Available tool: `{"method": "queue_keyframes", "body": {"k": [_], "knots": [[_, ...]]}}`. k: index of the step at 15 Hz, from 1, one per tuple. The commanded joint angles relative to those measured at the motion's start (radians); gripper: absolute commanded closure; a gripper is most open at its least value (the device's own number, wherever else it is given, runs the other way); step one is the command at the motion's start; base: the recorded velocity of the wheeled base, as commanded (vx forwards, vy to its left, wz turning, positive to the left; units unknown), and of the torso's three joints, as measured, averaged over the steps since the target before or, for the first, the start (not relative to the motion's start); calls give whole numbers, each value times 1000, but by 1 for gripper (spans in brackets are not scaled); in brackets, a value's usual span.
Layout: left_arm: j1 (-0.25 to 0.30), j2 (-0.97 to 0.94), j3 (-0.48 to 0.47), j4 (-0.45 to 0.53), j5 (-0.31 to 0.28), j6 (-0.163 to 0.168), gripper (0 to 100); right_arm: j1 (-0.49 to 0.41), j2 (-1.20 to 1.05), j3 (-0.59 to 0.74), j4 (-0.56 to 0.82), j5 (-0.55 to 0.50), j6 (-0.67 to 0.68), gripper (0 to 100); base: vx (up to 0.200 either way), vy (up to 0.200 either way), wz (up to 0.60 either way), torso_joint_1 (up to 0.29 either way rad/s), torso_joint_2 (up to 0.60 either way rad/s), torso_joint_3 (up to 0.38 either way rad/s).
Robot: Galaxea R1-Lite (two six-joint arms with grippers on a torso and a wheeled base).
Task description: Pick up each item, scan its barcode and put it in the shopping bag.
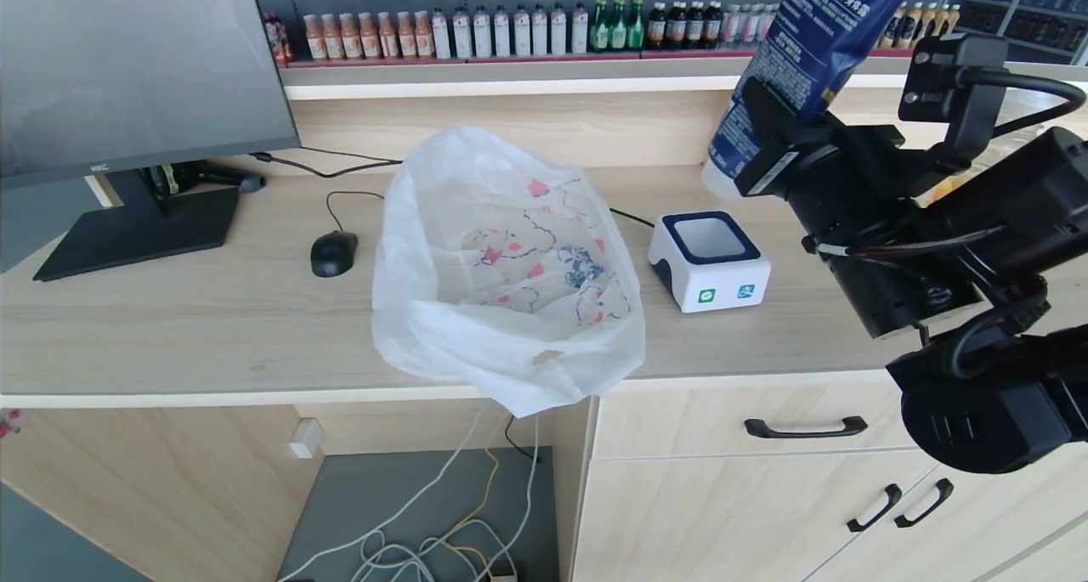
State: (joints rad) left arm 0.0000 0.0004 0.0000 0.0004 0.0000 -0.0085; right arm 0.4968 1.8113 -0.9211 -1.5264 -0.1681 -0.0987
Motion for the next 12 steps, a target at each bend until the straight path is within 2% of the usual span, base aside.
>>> {"method": "queue_keyframes", "body": {"k": [1, 7, 12], "knots": [[0, 0, 0, 0, 0, -1, 0, -1, 14, -1, -6, -2, 10, 100, 0, 200, 0, -2, -2, 2], [0, 0, 0, 0, 0, -1, 0, -1, 11, -2, -11, -2, 11, 100, 0, 200, 0, 6, 5, 2], [0, 0, 0, 0, 0, 5, 0, -9, 22, -19, -15, -2, 16, 100, 0, 0, 0, 0, 0, 0]]}}
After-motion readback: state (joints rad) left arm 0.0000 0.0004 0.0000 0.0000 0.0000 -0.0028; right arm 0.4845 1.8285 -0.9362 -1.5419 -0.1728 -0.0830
